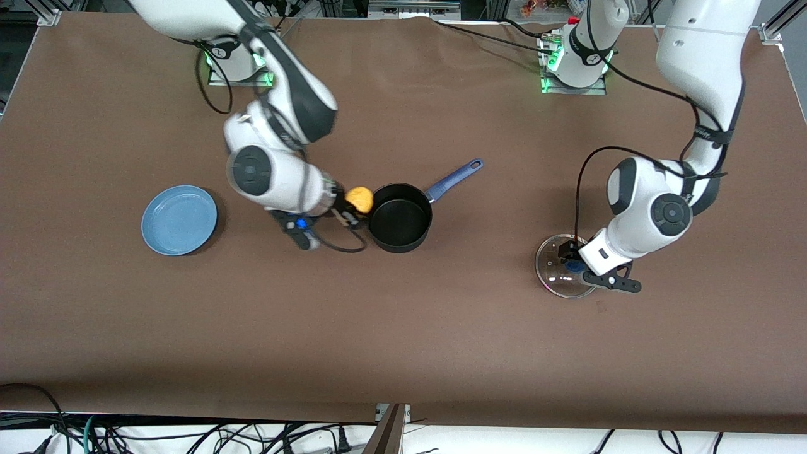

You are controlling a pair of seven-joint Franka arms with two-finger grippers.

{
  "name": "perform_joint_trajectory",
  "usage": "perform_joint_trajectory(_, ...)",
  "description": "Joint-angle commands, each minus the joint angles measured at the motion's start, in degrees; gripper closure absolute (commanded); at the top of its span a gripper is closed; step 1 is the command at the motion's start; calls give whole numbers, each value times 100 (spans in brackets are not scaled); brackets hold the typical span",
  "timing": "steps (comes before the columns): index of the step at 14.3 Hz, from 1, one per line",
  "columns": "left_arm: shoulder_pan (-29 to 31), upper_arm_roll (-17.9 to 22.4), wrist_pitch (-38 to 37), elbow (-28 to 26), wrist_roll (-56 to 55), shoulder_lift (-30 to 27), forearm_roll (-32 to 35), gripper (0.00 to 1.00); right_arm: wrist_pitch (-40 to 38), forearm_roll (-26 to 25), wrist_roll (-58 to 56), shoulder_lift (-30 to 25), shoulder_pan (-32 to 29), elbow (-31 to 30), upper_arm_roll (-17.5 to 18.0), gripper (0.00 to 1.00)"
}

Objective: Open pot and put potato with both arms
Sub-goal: 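Set the lid down with the left gripper while the right gripper lowers the potato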

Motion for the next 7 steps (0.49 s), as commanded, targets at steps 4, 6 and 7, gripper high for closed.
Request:
perform_joint_trajectory(4,52,9,-2615,1236,-327,-950,-224,0,783,-517,624,950,644,323,-86,67)
perform_joint_trajectory(6,123,-17,-3081,1237,-801,-1424,-163,0,792,-589,634,1099,670,323,-86,67)
perform_joint_trajectory(7,123,-26,-3353,1254,-986,-1601,-110,0,862,-589,634,1126,714,323,-86,67)
